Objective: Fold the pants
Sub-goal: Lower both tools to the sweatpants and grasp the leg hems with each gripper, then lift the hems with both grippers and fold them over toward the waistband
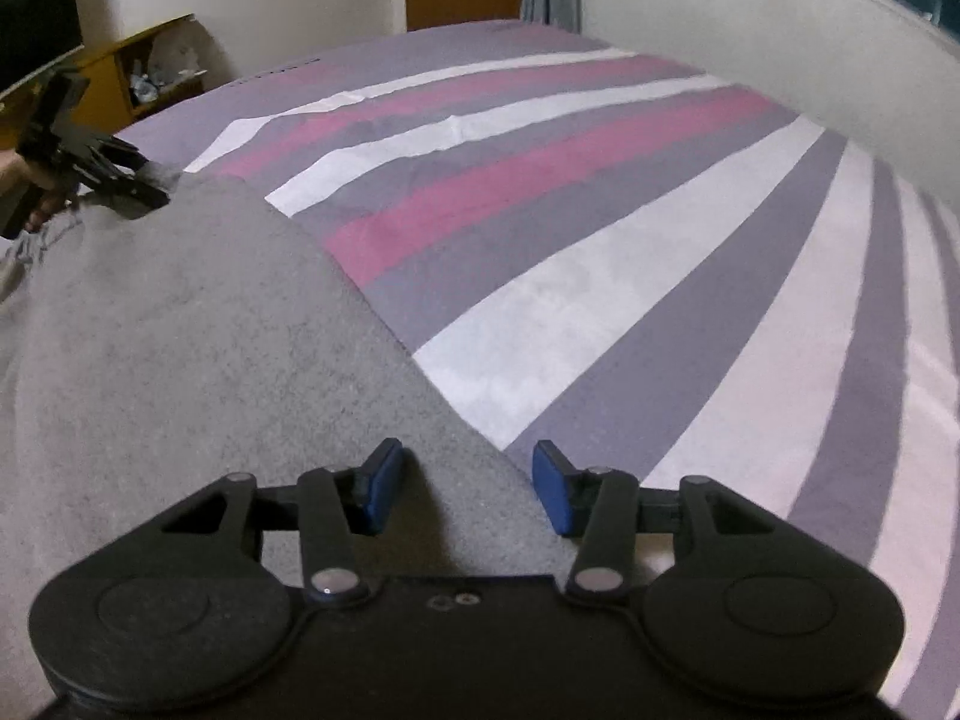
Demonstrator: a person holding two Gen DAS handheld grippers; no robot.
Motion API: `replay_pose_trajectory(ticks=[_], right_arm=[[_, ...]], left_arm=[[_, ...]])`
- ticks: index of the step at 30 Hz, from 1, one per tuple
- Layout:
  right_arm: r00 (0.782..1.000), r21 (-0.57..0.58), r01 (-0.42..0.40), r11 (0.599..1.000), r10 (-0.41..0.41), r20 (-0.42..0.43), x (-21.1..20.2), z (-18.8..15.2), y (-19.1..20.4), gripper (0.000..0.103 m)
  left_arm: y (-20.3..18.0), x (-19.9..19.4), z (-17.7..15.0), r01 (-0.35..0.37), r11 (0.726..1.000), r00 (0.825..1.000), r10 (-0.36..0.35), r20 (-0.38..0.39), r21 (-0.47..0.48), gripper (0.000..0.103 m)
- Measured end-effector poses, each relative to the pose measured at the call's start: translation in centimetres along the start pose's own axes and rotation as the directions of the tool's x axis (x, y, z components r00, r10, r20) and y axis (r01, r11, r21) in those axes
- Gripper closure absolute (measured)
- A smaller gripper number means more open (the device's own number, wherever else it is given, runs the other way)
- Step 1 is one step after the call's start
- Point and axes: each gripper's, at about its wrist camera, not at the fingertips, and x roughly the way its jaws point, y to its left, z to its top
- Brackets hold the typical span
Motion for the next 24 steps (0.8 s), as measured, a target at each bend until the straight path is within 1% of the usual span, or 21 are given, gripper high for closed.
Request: replay_pose_trajectory(ticks=[1, 2, 3, 4, 5, 6, 7, 8, 10, 12, 14, 15, 19, 21, 22, 24], right_arm=[[1.000, -0.016, -0.006, 1.000, 0.006, -0.009, 0.0, 0.0, 0.1, 0.057], [1.000, -0.029, -0.015, 0.999, 0.014, -0.020, 0.0, 0.0, 0.1, 0.058], [0.999, -0.038, -0.026, 0.999, 0.025, -0.030, 0.1, 0.2, 0.0, 0.066], [0.999, -0.053, -0.026, 0.998, 0.024, -0.035, 0.0, 0.4, 0.2, 0.084], [0.999, -0.064, -0.018, 0.998, 0.016, -0.036, 0.0, 0.4, 0.4, 0.091], [0.999, -0.078, -0.001, 0.997, -0.002, -0.037, -0.3, 0.4, 0.8, 0.092], [0.999, -0.090, 0.020, 0.996, -0.023, -0.032, -0.2, 0.5, 1.0, 0.095], [0.999, -0.095, 0.044, 0.994, -0.047, -0.022, -0.4, 0.5, 1.3, 0.096], [0.993, -0.117, 0.114, 0.987, -0.111, 0.034, -2.2, 0.5, 2.3, 0.097], [0.985, -0.144, 0.157, 0.977, -0.143, 0.099, -5.1, 0.6, 3.9, 0.097], [0.975, -0.171, 0.186, 0.968, -0.160, 0.152, -8.4, 0.5, 5.8, 0.097], [0.969, -0.192, 0.203, 0.960, -0.169, 0.178, -10.4, 0.2, 7.0, 0.097], [0.942, -0.242, 0.270, 0.932, -0.204, 0.266, -16.9, -1.5, 11.6, 0.097], [0.929, -0.252, 0.293, 0.922, -0.213, 0.302, -20.0, -2.9, 14.1, 0.097], [0.926, -0.251, 0.296, 0.922, -0.212, 0.313, -20.3, -3.1, 15.1, 0.097], [0.921, -0.247, 0.297, 0.922, -0.209, 0.328, -22.3, -4.9, 17.5, 0.097]], left_arm=[[0.1, 0.2, 0.1, 0.001, 1.000, 1.000, -0.001, -0.006, 0.001, 0.046], [0.1, 0.2, 0.2, 0.006, 1.000, 1.000, -0.006, -0.012, 0.004, 0.064], [0.1, 0.2, 0.3, 0.021, 1.000, 1.000, -0.021, -0.019, 0.009, 0.070], [-0.3, 0.2, 0.3, 0.024, 0.999, 0.999, -0.023, -0.025, 0.027, 0.080], [-0.8, 0.2, 0.4, 0.014, 0.998, 1.000, -0.013, -0.028, 0.054, 0.081], [-1.1, 0.2, 0.4, 0.002, 0.998, 1.000, 0.000, -0.027, 0.065, 0.081], [-1.1, -0.1, 0.5, -0.003, 0.998, 1.000, 0.004, -0.019, 0.057, 0.083], [-1.2, -0.5, 0.4, -0.008, 0.999, 1.000, 0.008, -0.001, 0.054, 0.083], [-1.3, -2.5, 0.0, -0.014, 0.998, 0.998, 0.010, 0.063, 0.058, 0.084], [-1.3, -5.0, -0.4, -0.007, 0.999, 0.992, 0.000, 0.123, 0.049, 0.084], [-1.5, -8.5, -1.0, 0.009, 0.999, 0.980, -0.019, 0.199, 0.049, 0.084], [-1.6, -9.8, -1.2, 0.014, 0.999, 0.974, -0.025, 0.224, 0.050, 0.084], [-2.8, -16.9, -2.6, 0.034, 0.997, 0.939, -0.057, 0.340, 0.074, 0.084], [-3.5, -19.7, -3.9, 0.043, 0.995, 0.925, -0.072, 0.374, 0.085, 0.084], [-3.9, -21.3, -5.2, 0.043, 0.994, 0.921, -0.077, 0.382, 0.098, 0.084], [-4.7, -23.5, -7.8, 0.031, 0.993, 0.918, -0.074, 0.389, 0.115, 0.084]])
